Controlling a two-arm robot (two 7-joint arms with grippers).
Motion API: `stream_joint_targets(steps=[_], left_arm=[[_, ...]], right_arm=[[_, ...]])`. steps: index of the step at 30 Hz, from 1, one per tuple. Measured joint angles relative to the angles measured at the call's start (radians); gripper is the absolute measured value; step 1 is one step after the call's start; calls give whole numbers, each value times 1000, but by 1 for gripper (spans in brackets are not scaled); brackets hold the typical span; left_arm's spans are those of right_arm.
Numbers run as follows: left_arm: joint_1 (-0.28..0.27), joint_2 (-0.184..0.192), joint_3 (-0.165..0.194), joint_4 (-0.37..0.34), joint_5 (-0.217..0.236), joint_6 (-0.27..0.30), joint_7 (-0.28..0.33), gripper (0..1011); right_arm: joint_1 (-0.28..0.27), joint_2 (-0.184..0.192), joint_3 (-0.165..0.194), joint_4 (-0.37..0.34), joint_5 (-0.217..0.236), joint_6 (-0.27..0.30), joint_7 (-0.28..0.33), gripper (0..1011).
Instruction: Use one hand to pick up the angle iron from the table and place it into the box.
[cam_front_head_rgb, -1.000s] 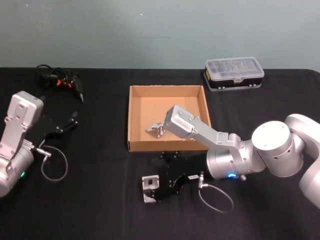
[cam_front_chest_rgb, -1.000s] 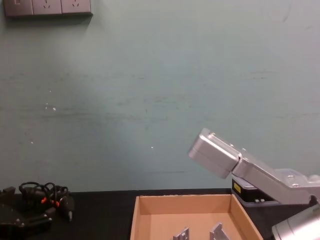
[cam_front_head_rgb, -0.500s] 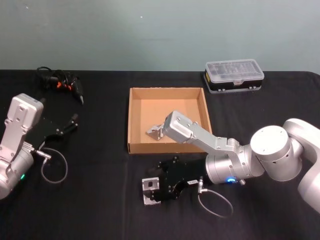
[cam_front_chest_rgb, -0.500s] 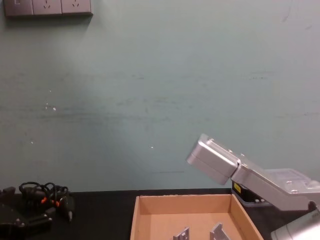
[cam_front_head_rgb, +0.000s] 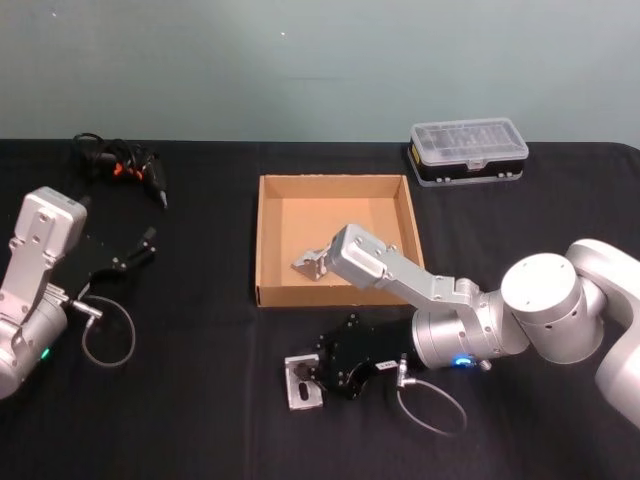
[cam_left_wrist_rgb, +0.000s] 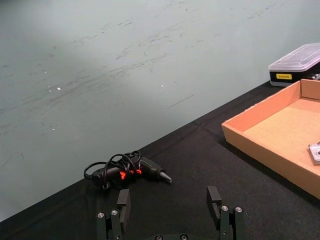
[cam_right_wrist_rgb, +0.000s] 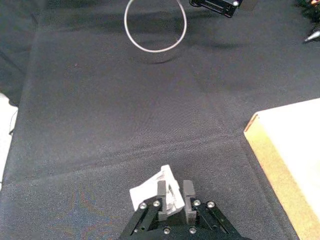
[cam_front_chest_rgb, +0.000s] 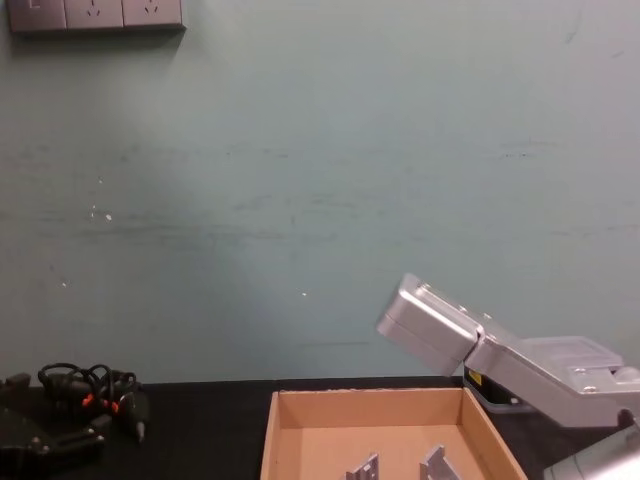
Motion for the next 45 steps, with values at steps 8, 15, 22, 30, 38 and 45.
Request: stream_joint_targets(steps=[8,15,22,30,38,45], left_arm=[[0,0,0,0,0,0,0,1000],[0,0,0,0,0,0,0,1000],[0,0,0,0,0,0,0,1000],[0,0,0,0,0,0,0,1000],[0,0,0,0,0,0,0,1000],[0,0,0,0,0,0,0,1000]], right_arm=[[-3,1,4,-3,-1,-1,-3,132],[-5,2,9,-12,-1,1,-9,131],[-9,6,19,-35,1,1,-17,130],[-26,25,45,-95,8,3,-49,130],[-85,62,152,-204,35,12,-177,130],[-140,53,275,-238,48,18,-333,130]])
